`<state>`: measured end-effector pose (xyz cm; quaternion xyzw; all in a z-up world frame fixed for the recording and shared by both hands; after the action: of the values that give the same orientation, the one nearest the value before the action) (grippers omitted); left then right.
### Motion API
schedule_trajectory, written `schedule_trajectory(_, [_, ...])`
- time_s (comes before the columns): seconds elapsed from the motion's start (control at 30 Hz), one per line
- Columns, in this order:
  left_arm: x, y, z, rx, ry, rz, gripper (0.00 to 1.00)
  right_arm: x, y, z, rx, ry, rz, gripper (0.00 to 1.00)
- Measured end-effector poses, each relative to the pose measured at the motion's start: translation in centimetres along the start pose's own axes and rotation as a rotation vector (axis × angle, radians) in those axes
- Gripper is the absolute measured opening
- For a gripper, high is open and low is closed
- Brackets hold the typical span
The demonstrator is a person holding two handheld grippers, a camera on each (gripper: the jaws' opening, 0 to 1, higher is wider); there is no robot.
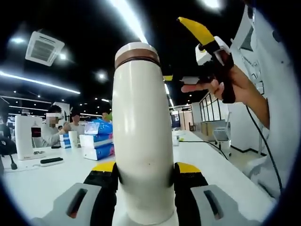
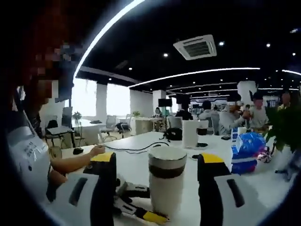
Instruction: Grasp the water cup twist off the cup lid place the cup lid on the table
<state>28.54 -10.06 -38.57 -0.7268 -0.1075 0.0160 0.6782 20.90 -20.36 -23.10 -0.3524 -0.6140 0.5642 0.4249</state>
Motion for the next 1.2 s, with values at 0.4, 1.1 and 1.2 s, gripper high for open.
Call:
schedule_trajectory(0.4, [0.0,0.0,0.0,0.001,0.001,-0.002,0.48,-0.1,0.4,-4.1,0.046,0.004,0.052,0.58])
schedule_trajectory(1.1, [0.0,-0.1,0.0,0.0,0.003,0.001,0.48,-1.0,0.3,-4.3,0.092,-0.142,0.144,0.45])
schedule_trajectory(1.2, [0.0,-0.1,0.0,0.0,0.004,0.001,0.48,-1.3,0.4,-4.3,0.076,-0.207,0.145,0.45])
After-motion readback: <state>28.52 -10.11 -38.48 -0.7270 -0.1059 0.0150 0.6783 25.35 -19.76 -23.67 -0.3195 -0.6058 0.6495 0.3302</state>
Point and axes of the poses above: the point that each gripper's makers call its tool centre point, and the gripper's own axes: z roughly backward along the fingers, x roughly to its left, y roughly out of its underside, the point moved 7 cm from there along z, roughly backward along the fingers, and after that the axes turned 13 degrees about y, right-handed, at the moved point
